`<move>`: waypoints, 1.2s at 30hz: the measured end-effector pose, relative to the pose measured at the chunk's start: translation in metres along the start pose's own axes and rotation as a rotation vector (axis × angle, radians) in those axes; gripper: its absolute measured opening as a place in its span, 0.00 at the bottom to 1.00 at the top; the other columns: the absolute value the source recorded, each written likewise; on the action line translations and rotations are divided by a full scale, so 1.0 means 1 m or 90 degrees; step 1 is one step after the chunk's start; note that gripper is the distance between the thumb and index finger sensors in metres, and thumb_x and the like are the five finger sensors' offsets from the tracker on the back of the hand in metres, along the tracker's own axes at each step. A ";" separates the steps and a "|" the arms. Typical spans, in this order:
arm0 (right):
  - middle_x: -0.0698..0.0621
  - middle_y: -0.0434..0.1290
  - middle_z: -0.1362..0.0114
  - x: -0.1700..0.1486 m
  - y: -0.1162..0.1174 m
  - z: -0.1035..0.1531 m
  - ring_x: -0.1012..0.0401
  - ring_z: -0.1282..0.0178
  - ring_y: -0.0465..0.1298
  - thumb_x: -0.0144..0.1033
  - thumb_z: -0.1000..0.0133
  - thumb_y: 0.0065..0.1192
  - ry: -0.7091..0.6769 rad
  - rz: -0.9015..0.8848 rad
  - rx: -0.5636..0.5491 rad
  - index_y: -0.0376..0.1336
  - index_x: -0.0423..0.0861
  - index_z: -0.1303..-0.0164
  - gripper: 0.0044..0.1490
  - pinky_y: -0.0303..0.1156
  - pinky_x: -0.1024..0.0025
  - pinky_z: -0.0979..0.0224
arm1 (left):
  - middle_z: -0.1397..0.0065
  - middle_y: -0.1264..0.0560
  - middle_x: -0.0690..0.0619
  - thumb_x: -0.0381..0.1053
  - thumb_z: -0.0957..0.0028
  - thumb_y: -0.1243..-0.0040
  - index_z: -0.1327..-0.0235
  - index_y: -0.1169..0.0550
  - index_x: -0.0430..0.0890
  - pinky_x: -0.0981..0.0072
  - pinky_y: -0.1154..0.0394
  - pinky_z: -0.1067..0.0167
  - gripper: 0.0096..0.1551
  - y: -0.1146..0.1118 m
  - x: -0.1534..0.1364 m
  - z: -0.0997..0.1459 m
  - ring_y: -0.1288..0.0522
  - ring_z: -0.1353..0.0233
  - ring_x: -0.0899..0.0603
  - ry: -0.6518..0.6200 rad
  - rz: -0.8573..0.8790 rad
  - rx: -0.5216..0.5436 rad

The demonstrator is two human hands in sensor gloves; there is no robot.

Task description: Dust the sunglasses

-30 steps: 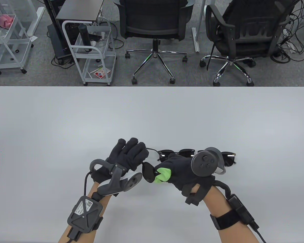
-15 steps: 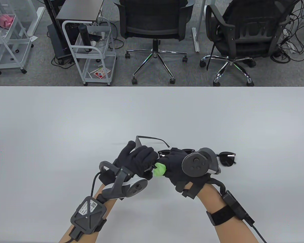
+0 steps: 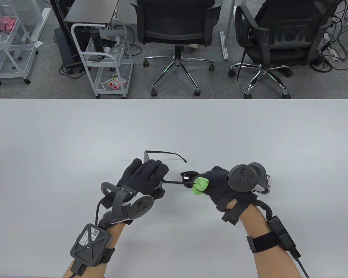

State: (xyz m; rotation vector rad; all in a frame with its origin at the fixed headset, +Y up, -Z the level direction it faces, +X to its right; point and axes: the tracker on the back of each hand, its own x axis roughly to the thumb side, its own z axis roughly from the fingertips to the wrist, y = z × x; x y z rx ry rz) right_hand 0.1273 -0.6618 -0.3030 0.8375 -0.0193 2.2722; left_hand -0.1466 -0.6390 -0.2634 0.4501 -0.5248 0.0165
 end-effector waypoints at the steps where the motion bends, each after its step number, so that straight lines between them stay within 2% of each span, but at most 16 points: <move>1: 0.46 0.85 0.49 0.006 0.003 -0.002 0.48 0.48 0.85 0.40 0.51 0.68 -0.010 0.007 0.004 0.77 0.40 0.47 0.27 0.64 0.31 0.32 | 0.24 0.30 0.69 0.72 0.74 0.27 0.31 0.35 0.69 0.55 0.30 0.22 0.52 0.000 0.004 0.000 0.21 0.23 0.57 -0.008 -0.002 -0.001; 4: 0.47 0.85 0.48 0.020 0.012 -0.008 0.49 0.48 0.85 0.41 0.51 0.68 -0.036 0.039 0.019 0.76 0.41 0.47 0.27 0.64 0.32 0.32 | 0.24 0.30 0.69 0.71 0.74 0.27 0.31 0.35 0.69 0.54 0.30 0.22 0.52 0.000 0.019 -0.001 0.21 0.23 0.56 -0.043 -0.037 0.001; 8: 0.46 0.85 0.49 0.037 0.023 -0.015 0.48 0.49 0.84 0.41 0.51 0.68 -0.066 -0.026 0.003 0.77 0.40 0.48 0.27 0.64 0.32 0.32 | 0.24 0.30 0.68 0.71 0.74 0.26 0.31 0.35 0.68 0.55 0.30 0.23 0.53 -0.005 0.040 -0.002 0.21 0.23 0.56 -0.085 -0.074 0.002; 11: 0.46 0.86 0.50 0.037 0.026 -0.015 0.49 0.50 0.85 0.42 0.51 0.67 -0.066 0.043 0.011 0.77 0.41 0.49 0.27 0.66 0.33 0.33 | 0.24 0.29 0.68 0.72 0.75 0.26 0.31 0.34 0.67 0.56 0.29 0.23 0.53 -0.015 0.039 -0.001 0.20 0.24 0.56 -0.076 -0.051 -0.021; 13: 0.47 0.86 0.51 0.035 0.027 -0.015 0.49 0.51 0.85 0.42 0.51 0.67 -0.064 0.038 0.013 0.77 0.41 0.49 0.27 0.66 0.33 0.32 | 0.25 0.29 0.69 0.72 0.76 0.25 0.33 0.33 0.69 0.57 0.28 0.24 0.52 -0.017 0.040 -0.002 0.20 0.24 0.57 -0.064 -0.056 -0.021; 19: 0.47 0.86 0.52 0.040 0.019 -0.017 0.50 0.51 0.85 0.42 0.52 0.67 -0.079 0.049 0.018 0.77 0.41 0.49 0.27 0.65 0.33 0.32 | 0.25 0.30 0.71 0.73 0.76 0.25 0.35 0.34 0.71 0.59 0.28 0.24 0.51 -0.008 0.035 -0.003 0.21 0.24 0.59 -0.060 -0.060 0.001; 21: 0.48 0.86 0.52 0.033 0.015 -0.016 0.50 0.51 0.85 0.43 0.52 0.67 -0.066 0.079 0.020 0.77 0.42 0.49 0.27 0.65 0.34 0.32 | 0.25 0.30 0.71 0.73 0.76 0.25 0.35 0.34 0.72 0.59 0.28 0.24 0.51 -0.005 0.027 -0.001 0.21 0.24 0.59 -0.045 -0.067 0.007; 27: 0.48 0.86 0.52 -0.002 -0.003 -0.003 0.51 0.51 0.85 0.43 0.52 0.67 -0.002 0.060 -0.004 0.77 0.43 0.49 0.26 0.66 0.34 0.32 | 0.24 0.31 0.72 0.73 0.75 0.25 0.34 0.34 0.73 0.59 0.29 0.23 0.51 -0.008 0.002 0.000 0.22 0.23 0.59 0.017 -0.023 -0.006; 29: 0.47 0.86 0.52 -0.014 -0.006 0.001 0.50 0.51 0.85 0.42 0.52 0.67 0.022 0.001 -0.018 0.77 0.42 0.49 0.26 0.65 0.33 0.32 | 0.24 0.31 0.72 0.73 0.75 0.26 0.34 0.35 0.73 0.59 0.29 0.23 0.51 -0.012 -0.005 0.000 0.22 0.23 0.59 0.038 -0.005 -0.015; 36: 0.47 0.85 0.49 -0.017 -0.006 0.006 0.49 0.49 0.85 0.42 0.51 0.67 0.033 0.005 -0.049 0.76 0.42 0.47 0.26 0.65 0.32 0.32 | 0.23 0.32 0.71 0.71 0.74 0.26 0.32 0.36 0.72 0.58 0.29 0.23 0.52 -0.010 -0.006 0.000 0.22 0.22 0.58 0.054 0.006 0.000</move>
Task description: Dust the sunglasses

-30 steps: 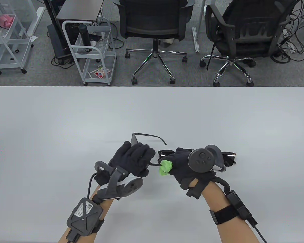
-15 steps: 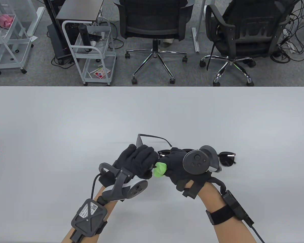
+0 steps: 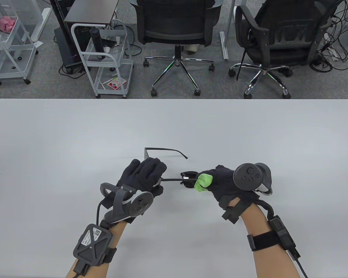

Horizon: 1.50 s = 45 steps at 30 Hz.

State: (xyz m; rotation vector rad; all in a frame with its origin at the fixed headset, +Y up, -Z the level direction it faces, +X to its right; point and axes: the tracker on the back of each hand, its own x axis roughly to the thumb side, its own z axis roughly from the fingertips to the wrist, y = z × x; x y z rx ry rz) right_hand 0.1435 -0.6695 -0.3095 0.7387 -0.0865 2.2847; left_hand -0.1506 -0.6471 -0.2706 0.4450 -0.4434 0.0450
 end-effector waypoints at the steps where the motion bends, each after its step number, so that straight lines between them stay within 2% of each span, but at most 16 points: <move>1: 0.47 0.85 0.49 0.001 0.000 0.001 0.49 0.48 0.85 0.42 0.51 0.67 -0.001 0.006 0.005 0.76 0.42 0.47 0.26 0.65 0.32 0.32 | 0.23 0.32 0.72 0.71 0.74 0.26 0.32 0.36 0.72 0.58 0.29 0.23 0.52 0.000 0.000 0.000 0.22 0.22 0.58 -0.002 0.002 0.001; 5: 0.47 0.85 0.49 0.010 0.002 0.000 0.48 0.48 0.85 0.41 0.51 0.68 -0.016 0.003 0.009 0.76 0.42 0.47 0.26 0.64 0.31 0.32 | 0.23 0.32 0.72 0.71 0.75 0.25 0.32 0.36 0.73 0.58 0.29 0.23 0.52 0.002 0.005 0.001 0.22 0.22 0.59 -0.017 0.000 0.006; 9: 0.47 0.85 0.48 0.030 0.014 -0.007 0.48 0.47 0.84 0.42 0.51 0.68 -0.053 0.049 0.048 0.77 0.42 0.47 0.26 0.64 0.31 0.32 | 0.23 0.32 0.72 0.71 0.75 0.25 0.32 0.36 0.73 0.58 0.29 0.23 0.52 0.002 0.020 0.001 0.22 0.22 0.59 -0.057 -0.026 0.006; 13: 0.47 0.85 0.48 0.047 0.027 -0.015 0.48 0.47 0.85 0.42 0.50 0.68 -0.077 0.034 0.066 0.76 0.42 0.47 0.27 0.64 0.31 0.32 | 0.24 0.31 0.72 0.71 0.75 0.25 0.32 0.35 0.73 0.58 0.29 0.23 0.52 -0.001 0.035 0.002 0.22 0.22 0.58 -0.098 -0.063 0.000; 15: 0.46 0.85 0.47 0.051 0.029 -0.015 0.47 0.46 0.85 0.42 0.50 0.68 -0.081 0.029 0.062 0.76 0.42 0.46 0.27 0.64 0.31 0.32 | 0.24 0.31 0.72 0.71 0.75 0.25 0.32 0.35 0.72 0.57 0.30 0.23 0.52 -0.001 0.037 0.002 0.22 0.22 0.59 -0.103 -0.062 -0.002; 17: 0.46 0.84 0.41 0.054 0.026 -0.013 0.45 0.40 0.83 0.43 0.49 0.67 -0.087 0.031 0.035 0.75 0.41 0.43 0.28 0.64 0.31 0.32 | 0.24 0.31 0.72 0.72 0.76 0.26 0.32 0.35 0.71 0.57 0.30 0.23 0.53 -0.002 0.035 0.002 0.22 0.23 0.59 -0.097 -0.049 -0.008; 20: 0.45 0.80 0.32 0.056 0.013 -0.004 0.42 0.32 0.78 0.44 0.48 0.67 -0.095 0.057 -0.040 0.71 0.42 0.36 0.32 0.63 0.31 0.31 | 0.24 0.31 0.70 0.72 0.76 0.26 0.31 0.35 0.70 0.57 0.30 0.22 0.53 -0.002 0.025 0.000 0.21 0.23 0.58 -0.058 -0.002 -0.018; 24: 0.45 0.77 0.28 0.060 -0.005 0.007 0.41 0.28 0.75 0.42 0.49 0.68 -0.110 0.077 -0.133 0.68 0.42 0.33 0.34 0.62 0.30 0.31 | 0.24 0.29 0.68 0.74 0.76 0.28 0.30 0.34 0.68 0.54 0.30 0.22 0.54 -0.003 0.013 0.000 0.19 0.25 0.56 -0.017 0.049 -0.040; 29: 0.46 0.77 0.28 0.071 -0.005 0.013 0.42 0.29 0.76 0.42 0.49 0.69 -0.154 0.192 -0.170 0.68 0.43 0.33 0.34 0.62 0.31 0.30 | 0.27 0.25 0.65 0.77 0.76 0.31 0.29 0.32 0.63 0.53 0.29 0.24 0.55 -0.008 -0.003 -0.002 0.16 0.30 0.54 0.060 0.159 -0.067; 35: 0.46 0.79 0.30 0.095 0.023 0.013 0.44 0.31 0.79 0.42 0.51 0.70 -0.228 0.402 -0.127 0.70 0.43 0.35 0.33 0.64 0.34 0.30 | 0.31 0.21 0.63 0.81 0.73 0.37 0.27 0.33 0.58 0.52 0.26 0.28 0.58 -0.016 -0.026 0.000 0.11 0.39 0.53 0.189 0.326 -0.112; 38: 0.45 0.79 0.31 0.098 0.046 0.009 0.44 0.33 0.80 0.41 0.51 0.71 -0.251 0.475 -0.079 0.70 0.42 0.36 0.34 0.66 0.36 0.30 | 0.33 0.20 0.60 0.82 0.70 0.39 0.27 0.32 0.53 0.52 0.24 0.31 0.58 -0.022 -0.041 0.004 0.09 0.44 0.52 0.294 0.465 -0.120; 41: 0.45 0.79 0.31 0.097 0.062 0.004 0.44 0.33 0.80 0.41 0.52 0.72 -0.259 0.513 -0.032 0.70 0.42 0.36 0.34 0.66 0.37 0.30 | 0.34 0.20 0.57 0.82 0.67 0.41 0.26 0.34 0.49 0.51 0.23 0.33 0.59 -0.029 -0.050 0.009 0.08 0.47 0.51 0.356 0.592 -0.145; 45: 0.46 0.79 0.31 0.093 0.079 0.000 0.45 0.32 0.79 0.41 0.53 0.72 -0.266 0.533 0.045 0.70 0.42 0.36 0.35 0.65 0.36 0.30 | 0.35 0.20 0.56 0.81 0.65 0.42 0.26 0.34 0.47 0.51 0.22 0.35 0.59 -0.033 -0.056 0.012 0.08 0.51 0.51 0.391 0.652 -0.148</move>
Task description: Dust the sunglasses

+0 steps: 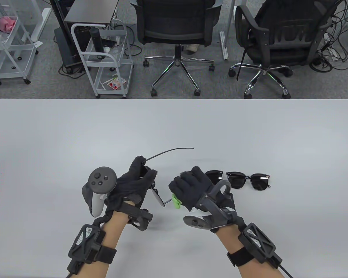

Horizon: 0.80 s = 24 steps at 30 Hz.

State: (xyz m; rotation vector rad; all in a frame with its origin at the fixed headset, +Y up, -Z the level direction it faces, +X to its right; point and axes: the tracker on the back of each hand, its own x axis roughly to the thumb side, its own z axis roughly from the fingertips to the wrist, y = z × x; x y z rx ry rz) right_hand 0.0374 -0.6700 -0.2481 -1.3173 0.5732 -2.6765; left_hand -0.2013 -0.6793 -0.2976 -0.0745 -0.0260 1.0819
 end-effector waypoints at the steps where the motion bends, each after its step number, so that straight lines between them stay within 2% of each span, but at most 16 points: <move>1: 0.46 0.79 0.31 0.002 0.003 -0.001 0.45 0.32 0.79 0.42 0.53 0.72 -0.003 0.009 0.019 0.70 0.42 0.36 0.35 0.65 0.36 0.30 | 0.35 0.20 0.56 0.81 0.65 0.42 0.26 0.34 0.46 0.51 0.22 0.35 0.59 0.000 -0.001 -0.001 0.08 0.52 0.51 0.003 0.004 -0.003; 5: 0.46 0.79 0.30 0.004 0.012 -0.003 0.45 0.31 0.79 0.41 0.53 0.72 -0.026 -0.012 0.076 0.70 0.43 0.36 0.35 0.64 0.35 0.29 | 0.35 0.20 0.55 0.81 0.64 0.43 0.26 0.35 0.46 0.52 0.21 0.36 0.59 0.001 -0.001 0.000 0.07 0.53 0.52 0.009 0.029 -0.010; 8: 0.46 0.79 0.31 0.008 0.016 -0.004 0.45 0.32 0.79 0.41 0.53 0.72 -0.034 -0.002 0.086 0.70 0.43 0.36 0.34 0.64 0.35 0.29 | 0.35 0.20 0.54 0.80 0.63 0.42 0.27 0.35 0.44 0.51 0.21 0.37 0.59 -0.002 0.000 0.001 0.07 0.55 0.50 0.015 0.047 -0.025; 11: 0.46 0.79 0.31 0.011 0.014 -0.006 0.45 0.32 0.80 0.41 0.53 0.71 -0.035 -0.037 0.065 0.70 0.43 0.36 0.34 0.64 0.35 0.30 | 0.35 0.20 0.54 0.81 0.62 0.44 0.27 0.36 0.44 0.54 0.19 0.37 0.58 -0.005 -0.001 0.002 0.06 0.55 0.52 0.024 0.066 -0.033; 14: 0.48 0.82 0.35 0.016 0.013 -0.006 0.48 0.35 0.82 0.42 0.53 0.71 -0.057 -0.029 0.065 0.73 0.44 0.40 0.31 0.65 0.36 0.30 | 0.33 0.22 0.52 0.78 0.61 0.42 0.27 0.37 0.42 0.54 0.20 0.36 0.58 -0.008 -0.006 0.001 0.06 0.54 0.49 0.051 0.125 -0.049; 19: 0.49 0.86 0.43 0.013 0.012 -0.007 0.50 0.43 0.86 0.42 0.52 0.68 -0.058 -0.047 0.095 0.76 0.44 0.45 0.28 0.65 0.35 0.30 | 0.32 0.24 0.52 0.78 0.60 0.43 0.26 0.39 0.43 0.55 0.20 0.35 0.58 -0.012 -0.014 -0.001 0.06 0.52 0.49 0.077 0.154 -0.075; 22: 0.50 0.87 0.45 0.011 0.010 -0.009 0.52 0.46 0.87 0.43 0.52 0.66 -0.062 0.000 0.130 0.76 0.45 0.46 0.27 0.66 0.36 0.30 | 0.24 0.32 0.53 0.78 0.59 0.46 0.23 0.50 0.45 0.50 0.27 0.30 0.61 -0.024 -0.014 -0.003 0.11 0.42 0.51 0.078 0.168 -0.148; 24: 0.50 0.87 0.46 0.009 0.008 -0.009 0.52 0.46 0.87 0.43 0.53 0.66 -0.047 0.004 0.129 0.76 0.45 0.46 0.27 0.66 0.36 0.30 | 0.20 0.41 0.48 0.81 0.63 0.45 0.24 0.58 0.44 0.42 0.34 0.29 0.68 -0.038 -0.014 -0.001 0.19 0.31 0.44 0.082 0.166 -0.224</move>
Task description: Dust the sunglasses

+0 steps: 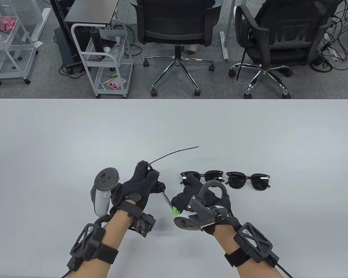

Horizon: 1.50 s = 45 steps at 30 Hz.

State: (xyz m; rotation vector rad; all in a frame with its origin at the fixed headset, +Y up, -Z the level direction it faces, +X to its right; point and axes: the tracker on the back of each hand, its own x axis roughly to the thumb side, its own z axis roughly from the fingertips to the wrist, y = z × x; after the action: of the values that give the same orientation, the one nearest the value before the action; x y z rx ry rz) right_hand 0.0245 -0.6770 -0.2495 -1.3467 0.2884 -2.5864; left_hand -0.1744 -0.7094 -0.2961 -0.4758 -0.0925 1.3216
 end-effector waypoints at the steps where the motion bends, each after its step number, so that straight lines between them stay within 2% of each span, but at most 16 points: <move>1: 0.50 0.87 0.46 -0.001 -0.001 0.000 0.51 0.46 0.87 0.43 0.52 0.66 0.008 0.001 0.004 0.76 0.45 0.46 0.27 0.66 0.36 0.30 | 0.18 0.44 0.47 0.83 0.65 0.45 0.25 0.59 0.43 0.38 0.37 0.28 0.72 -0.010 -0.002 -0.002 0.23 0.27 0.40 0.010 -0.021 -0.057; 3: 0.50 0.87 0.46 -0.002 -0.003 0.000 0.52 0.46 0.87 0.43 0.52 0.66 0.017 0.008 -0.004 0.76 0.44 0.46 0.28 0.66 0.36 0.30 | 0.19 0.41 0.46 0.84 0.68 0.44 0.23 0.55 0.42 0.37 0.36 0.29 0.73 -0.024 -0.004 -0.003 0.24 0.26 0.38 0.025 -0.079 -0.136; 4: 0.50 0.87 0.46 -0.002 -0.003 0.000 0.51 0.47 0.87 0.43 0.52 0.66 0.018 0.001 -0.002 0.76 0.44 0.46 0.27 0.66 0.37 0.31 | 0.21 0.37 0.48 0.84 0.67 0.42 0.23 0.51 0.43 0.39 0.34 0.29 0.71 -0.030 -0.002 -0.003 0.23 0.27 0.39 0.016 -0.108 -0.134; 7: 0.49 0.87 0.46 0.000 0.000 0.000 0.51 0.47 0.87 0.43 0.52 0.66 0.020 0.013 0.005 0.75 0.43 0.47 0.28 0.67 0.37 0.31 | 0.29 0.25 0.53 0.79 0.67 0.35 0.25 0.37 0.44 0.45 0.28 0.31 0.63 -0.028 0.009 -0.004 0.15 0.34 0.42 -0.001 -0.167 -0.020; 11: 0.50 0.87 0.47 -0.008 -0.002 -0.001 0.52 0.48 0.88 0.44 0.52 0.65 0.067 0.016 0.000 0.75 0.43 0.46 0.28 0.68 0.38 0.31 | 0.35 0.21 0.53 0.79 0.67 0.35 0.29 0.33 0.41 0.53 0.23 0.33 0.61 -0.021 0.014 -0.005 0.08 0.45 0.48 -0.006 -0.157 0.022; 15: 0.50 0.87 0.46 -0.015 -0.002 -0.003 0.51 0.47 0.87 0.44 0.52 0.65 0.103 0.016 0.027 0.75 0.43 0.46 0.28 0.68 0.38 0.31 | 0.36 0.20 0.52 0.78 0.68 0.34 0.30 0.32 0.40 0.53 0.22 0.34 0.61 -0.018 0.022 -0.004 0.07 0.47 0.48 -0.022 -0.201 0.045; 20: 0.49 0.86 0.45 -0.035 0.006 0.012 0.50 0.46 0.87 0.43 0.51 0.66 0.152 -0.004 0.058 0.75 0.43 0.45 0.28 0.67 0.37 0.31 | 0.36 0.20 0.52 0.78 0.68 0.34 0.30 0.32 0.40 0.53 0.22 0.35 0.61 -0.008 0.022 0.001 0.07 0.48 0.48 -0.023 -0.207 0.050; 25: 0.49 0.86 0.45 -0.054 0.026 0.019 0.50 0.46 0.87 0.43 0.51 0.65 0.212 -0.001 0.157 0.75 0.43 0.45 0.28 0.66 0.36 0.31 | 0.36 0.20 0.52 0.78 0.68 0.34 0.30 0.32 0.39 0.53 0.21 0.35 0.61 0.007 0.021 0.001 0.06 0.49 0.48 -0.013 -0.232 0.058; 27: 0.47 0.86 0.45 -0.053 0.027 0.018 0.49 0.46 0.87 0.42 0.51 0.66 0.206 -0.013 0.130 0.75 0.41 0.45 0.28 0.66 0.36 0.32 | 0.36 0.20 0.51 0.78 0.67 0.33 0.30 0.32 0.39 0.53 0.21 0.35 0.61 0.008 0.016 -0.002 0.06 0.49 0.48 0.002 -0.209 0.047; 30: 0.48 0.86 0.44 -0.042 0.025 0.013 0.49 0.45 0.86 0.42 0.51 0.65 0.169 0.057 0.175 0.75 0.42 0.44 0.28 0.65 0.36 0.31 | 0.35 0.21 0.51 0.77 0.67 0.34 0.29 0.33 0.38 0.54 0.22 0.35 0.61 0.006 0.009 -0.006 0.06 0.49 0.47 0.022 -0.184 0.040; 35: 0.48 0.86 0.43 -0.020 0.012 0.004 0.49 0.44 0.86 0.43 0.51 0.65 0.125 0.033 0.117 0.74 0.42 0.43 0.29 0.66 0.36 0.31 | 0.33 0.23 0.50 0.76 0.65 0.35 0.28 0.35 0.39 0.56 0.22 0.34 0.61 -0.007 0.003 -0.010 0.07 0.46 0.47 0.030 -0.140 -0.008; 39: 0.47 0.86 0.44 -0.003 0.000 -0.006 0.49 0.45 0.86 0.43 0.51 0.65 0.091 -0.034 0.047 0.75 0.39 0.45 0.30 0.66 0.37 0.31 | 0.30 0.26 0.51 0.76 0.64 0.36 0.27 0.37 0.40 0.57 0.23 0.32 0.60 -0.024 0.007 -0.010 0.08 0.43 0.47 0.013 -0.098 -0.041; 41: 0.49 0.86 0.44 -0.004 0.001 -0.006 0.51 0.45 0.87 0.45 0.50 0.63 0.088 0.027 0.081 0.74 0.41 0.44 0.30 0.67 0.38 0.31 | 0.29 0.26 0.51 0.76 0.64 0.37 0.26 0.38 0.40 0.57 0.23 0.32 0.60 -0.024 0.008 -0.009 0.08 0.43 0.47 0.002 -0.135 -0.033; 42: 0.51 0.86 0.44 -0.006 0.001 -0.006 0.53 0.45 0.87 0.46 0.50 0.62 0.090 0.022 0.073 0.74 0.43 0.44 0.30 0.68 0.39 0.31 | 0.29 0.27 0.52 0.76 0.63 0.37 0.26 0.39 0.41 0.56 0.24 0.31 0.60 -0.023 0.007 -0.009 0.09 0.42 0.47 -0.001 -0.136 -0.042; 44: 0.48 0.87 0.47 -0.011 0.004 -0.005 0.50 0.47 0.87 0.44 0.51 0.65 0.116 -0.062 0.047 0.75 0.40 0.46 0.29 0.67 0.37 0.31 | 0.29 0.27 0.51 0.75 0.63 0.37 0.26 0.39 0.41 0.54 0.24 0.31 0.60 -0.022 0.008 -0.009 0.09 0.42 0.46 0.001 -0.126 -0.034; 45: 0.47 0.87 0.47 -0.013 0.005 -0.005 0.50 0.47 0.87 0.43 0.52 0.65 0.120 -0.061 0.041 0.76 0.40 0.47 0.29 0.67 0.37 0.32 | 0.28 0.27 0.52 0.75 0.64 0.37 0.25 0.39 0.41 0.54 0.25 0.31 0.60 -0.021 0.010 -0.010 0.09 0.41 0.46 -0.002 -0.131 -0.031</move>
State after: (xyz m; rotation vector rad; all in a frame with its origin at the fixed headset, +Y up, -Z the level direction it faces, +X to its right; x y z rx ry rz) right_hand 0.0283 -0.6781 -0.2634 -1.1241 0.1721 -2.7820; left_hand -0.1497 -0.7061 -0.2989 -0.4920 -0.1720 1.1206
